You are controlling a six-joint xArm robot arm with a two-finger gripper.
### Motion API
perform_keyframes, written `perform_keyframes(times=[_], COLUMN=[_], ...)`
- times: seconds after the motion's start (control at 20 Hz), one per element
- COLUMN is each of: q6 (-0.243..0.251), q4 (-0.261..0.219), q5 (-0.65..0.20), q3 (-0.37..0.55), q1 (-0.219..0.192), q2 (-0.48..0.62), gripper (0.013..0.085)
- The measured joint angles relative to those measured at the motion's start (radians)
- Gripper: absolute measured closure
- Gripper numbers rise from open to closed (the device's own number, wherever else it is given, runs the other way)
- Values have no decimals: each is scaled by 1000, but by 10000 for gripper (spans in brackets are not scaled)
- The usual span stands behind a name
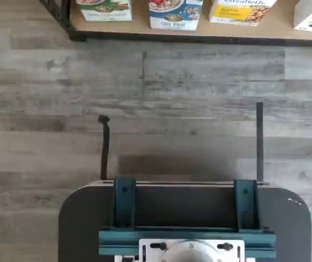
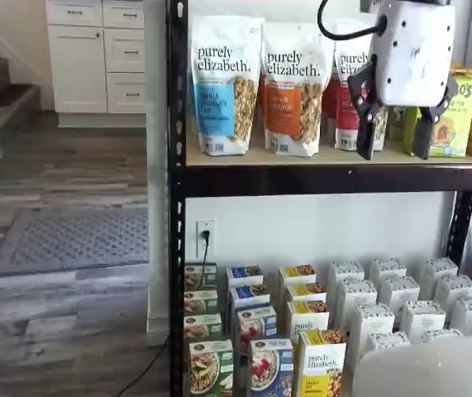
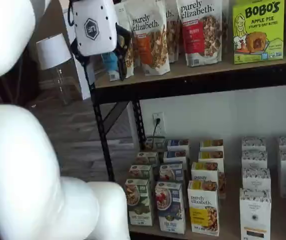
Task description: Pick up the blue and white box that is on the bottom shelf, the second box from the left
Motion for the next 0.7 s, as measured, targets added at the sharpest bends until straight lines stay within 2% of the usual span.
perform_keyframes(times=[0.05, 0.1, 0.15, 0.2, 0.4, 0.7], q6=[11, 47, 69, 76, 74, 55], q4=[-21, -94, -139, -153, -155, -120], q5=[-8, -36, -55, -64, -73, -110], q3=[5, 22, 33, 37, 42, 63], q1=[19, 86, 124, 133, 127, 93], q2=[-5, -23, -35, -39, -43, -57], gripper=[130, 130, 130, 130, 130, 130])
